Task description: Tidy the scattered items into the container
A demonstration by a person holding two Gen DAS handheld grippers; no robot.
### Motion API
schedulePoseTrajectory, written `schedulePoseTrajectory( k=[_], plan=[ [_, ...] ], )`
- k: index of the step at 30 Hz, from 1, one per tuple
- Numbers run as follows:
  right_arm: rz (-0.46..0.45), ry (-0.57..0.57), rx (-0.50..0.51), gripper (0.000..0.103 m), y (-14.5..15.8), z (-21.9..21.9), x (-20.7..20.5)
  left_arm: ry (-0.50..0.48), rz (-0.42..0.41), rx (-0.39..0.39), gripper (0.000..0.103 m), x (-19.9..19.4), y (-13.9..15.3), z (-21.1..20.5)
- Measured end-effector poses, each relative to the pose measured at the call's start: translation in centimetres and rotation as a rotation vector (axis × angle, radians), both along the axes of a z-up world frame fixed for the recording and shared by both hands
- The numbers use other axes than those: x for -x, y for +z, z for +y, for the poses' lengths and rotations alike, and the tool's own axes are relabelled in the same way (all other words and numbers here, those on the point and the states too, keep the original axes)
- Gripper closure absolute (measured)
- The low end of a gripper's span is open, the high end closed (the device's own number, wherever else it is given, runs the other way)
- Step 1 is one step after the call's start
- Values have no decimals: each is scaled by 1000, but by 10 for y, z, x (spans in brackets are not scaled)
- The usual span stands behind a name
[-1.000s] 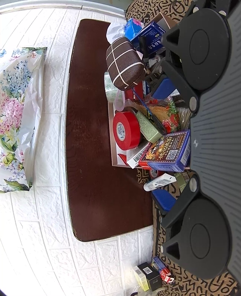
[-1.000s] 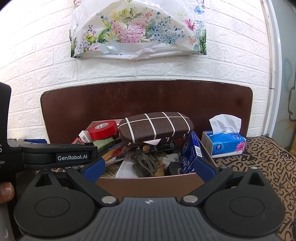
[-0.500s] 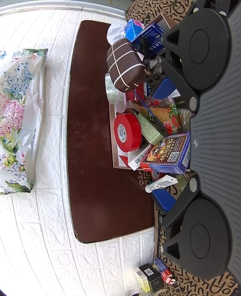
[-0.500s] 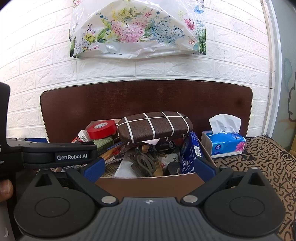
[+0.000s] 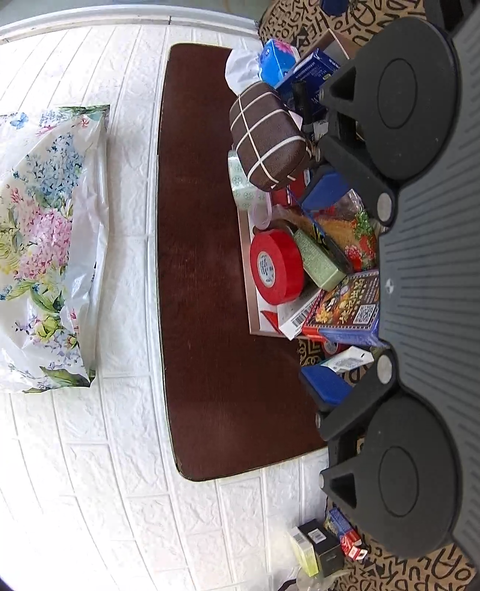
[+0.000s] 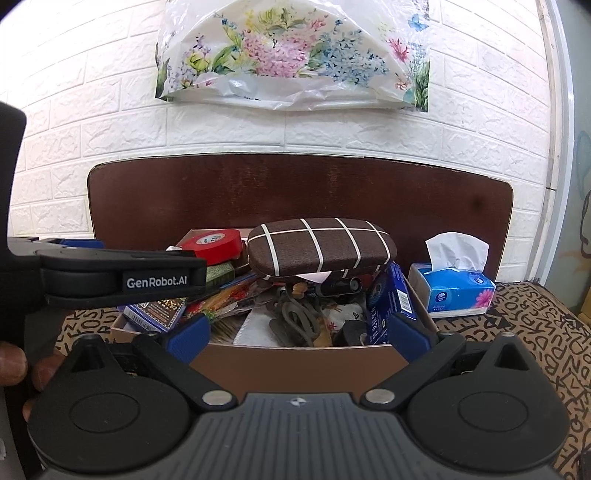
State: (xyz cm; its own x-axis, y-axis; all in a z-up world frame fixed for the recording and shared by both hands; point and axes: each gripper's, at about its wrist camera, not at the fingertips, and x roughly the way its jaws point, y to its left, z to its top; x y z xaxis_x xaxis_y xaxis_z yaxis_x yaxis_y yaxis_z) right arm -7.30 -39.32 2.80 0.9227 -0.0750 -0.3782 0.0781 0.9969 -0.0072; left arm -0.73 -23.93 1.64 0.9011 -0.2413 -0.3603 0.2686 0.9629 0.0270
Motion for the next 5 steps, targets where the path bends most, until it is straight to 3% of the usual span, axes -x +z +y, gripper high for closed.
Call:
schedulePoseTrajectory(
  k=[5],
  plan=[
    [2, -4, -4, 0, -2, -1, 1, -11, -12, -6, 0, 3, 2, -4]
  ],
)
